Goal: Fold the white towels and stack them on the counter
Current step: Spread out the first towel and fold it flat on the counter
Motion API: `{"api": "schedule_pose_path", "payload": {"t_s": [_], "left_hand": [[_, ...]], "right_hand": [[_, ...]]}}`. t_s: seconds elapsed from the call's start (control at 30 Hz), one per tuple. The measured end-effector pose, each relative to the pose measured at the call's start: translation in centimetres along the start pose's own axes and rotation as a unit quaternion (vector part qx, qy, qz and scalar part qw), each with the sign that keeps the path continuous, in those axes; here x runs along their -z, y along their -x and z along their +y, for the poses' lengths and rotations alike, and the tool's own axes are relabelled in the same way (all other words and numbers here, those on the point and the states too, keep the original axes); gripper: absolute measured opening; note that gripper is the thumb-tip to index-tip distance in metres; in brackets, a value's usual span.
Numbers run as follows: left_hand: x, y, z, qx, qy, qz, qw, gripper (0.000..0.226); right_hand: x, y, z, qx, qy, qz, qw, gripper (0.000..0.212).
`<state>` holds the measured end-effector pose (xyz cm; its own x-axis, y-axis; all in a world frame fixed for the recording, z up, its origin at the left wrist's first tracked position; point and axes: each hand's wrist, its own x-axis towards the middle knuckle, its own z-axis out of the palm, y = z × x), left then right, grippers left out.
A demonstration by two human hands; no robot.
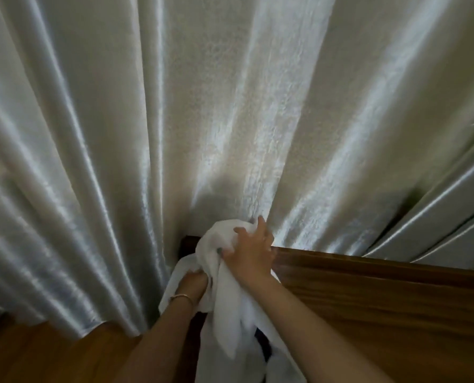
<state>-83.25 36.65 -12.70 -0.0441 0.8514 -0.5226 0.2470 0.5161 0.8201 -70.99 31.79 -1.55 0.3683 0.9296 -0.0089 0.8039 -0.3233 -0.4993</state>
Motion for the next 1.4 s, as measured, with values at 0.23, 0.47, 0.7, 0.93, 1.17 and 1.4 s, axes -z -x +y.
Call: {"api": "schedule_pose_path", "payload": {"t_s": [0.23, 0.47, 0.7, 0.93, 1.17, 1.4], "left_hand": [[3.9, 1.7, -2.0, -0.113, 0.008, 0.204, 0.972, 0.04], [-2.2, 0.0, -4.3, -0.073, -0.278, -0.002, 0.958, 0.067], [-2.4, -2.3, -4.1, -0.096, -0.401, -0.012, 0.911, 0.063], [0.1, -2.9, -3.8, -0.157, -0.305, -0.034, 0.939, 0.056], [1.2, 0.4, -1.4, -0.223, -0.096, 0.115, 0.963, 0.023], [1.2, 3.0, -1.6, -0.239, -0.084, 0.098, 0.962, 0.022]], "right_hand": [[-6.6, 2.1, 4.9, -0.036, -0.019, -0.061, 0.997, 0.086], [-10.6, 1.0, 7.2, 0.018, 0.024, -0.084, 0.996, 0.089], [-11.4, -1.7, 7.5, 0.015, 0.058, -0.141, 0.988, 0.087], [-8.4, -1.7, 6.2, -0.038, -0.007, -0.159, 0.987, 0.08], [-5.2, -5.1, 3.7, 0.006, -0.245, 0.028, 0.969, 0.036], [-4.8, -7.1, 3.8, -0.02, -0.063, -0.007, 0.998, 0.035]]}}
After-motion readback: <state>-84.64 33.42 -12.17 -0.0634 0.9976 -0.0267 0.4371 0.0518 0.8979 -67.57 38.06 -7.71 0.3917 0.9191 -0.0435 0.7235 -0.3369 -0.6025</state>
